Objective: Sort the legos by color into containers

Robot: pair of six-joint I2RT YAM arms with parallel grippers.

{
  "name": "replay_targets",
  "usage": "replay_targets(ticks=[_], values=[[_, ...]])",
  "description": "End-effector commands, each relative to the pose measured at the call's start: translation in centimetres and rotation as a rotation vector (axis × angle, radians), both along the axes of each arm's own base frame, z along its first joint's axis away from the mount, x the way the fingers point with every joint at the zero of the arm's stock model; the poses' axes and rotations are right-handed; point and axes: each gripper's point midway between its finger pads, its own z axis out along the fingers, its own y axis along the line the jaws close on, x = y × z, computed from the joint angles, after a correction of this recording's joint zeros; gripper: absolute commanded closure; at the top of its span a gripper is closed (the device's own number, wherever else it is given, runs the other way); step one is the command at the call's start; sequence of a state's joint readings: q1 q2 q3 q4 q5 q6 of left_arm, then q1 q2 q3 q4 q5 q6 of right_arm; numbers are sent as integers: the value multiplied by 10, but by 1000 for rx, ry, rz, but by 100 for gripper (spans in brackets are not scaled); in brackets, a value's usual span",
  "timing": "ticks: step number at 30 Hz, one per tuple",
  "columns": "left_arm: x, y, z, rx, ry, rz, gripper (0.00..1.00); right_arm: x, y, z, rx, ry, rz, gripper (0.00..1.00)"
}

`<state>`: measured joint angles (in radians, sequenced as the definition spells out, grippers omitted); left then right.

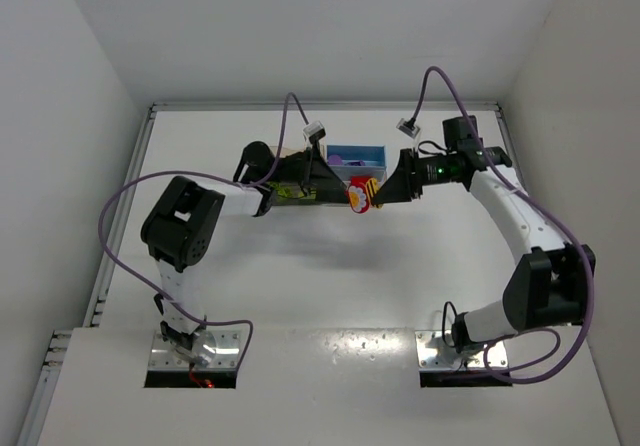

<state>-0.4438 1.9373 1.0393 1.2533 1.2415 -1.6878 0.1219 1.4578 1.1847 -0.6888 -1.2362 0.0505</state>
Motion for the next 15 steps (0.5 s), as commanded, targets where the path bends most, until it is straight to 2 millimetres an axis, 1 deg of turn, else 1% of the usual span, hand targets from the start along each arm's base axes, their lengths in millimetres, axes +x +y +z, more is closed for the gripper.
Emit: replay_targets(ticks=[1,2,3,4,5,7,8,10,12,13,15], values=[[-37,16,67,-284,-535,-7,7,4,8,16,50,-27,25,100],[-37,16,72,-297,-552,3,7,4,8,11,48,3,22,100],[-37,16,72,-297,-552,3,9,7,9,13,53,1,17,100],[-35,15,70,-292,-555,8,9,4,12,13,61,14,28,100],[-38,13,73,-294,-565,3,10,5,12,13,64,15,26,100],[-34,11,70,-282,-557,9,13,10,14,17,80,28,21,100],[-38,9,71,-284,-585,-1,16,11,14,19,83,28,17,100],[-37,8,72,-278,-590,4,19,13,18,23,91,27,19,100],[-39,6,73,-281,-613,3,22,15,18,20,92,38,17,100],[-36,4,71,-268,-597,6,22,16,18,22,94,39,15,100],[-40,2,75,-274,-635,7,23,16,22,19,94,53,23,100]])
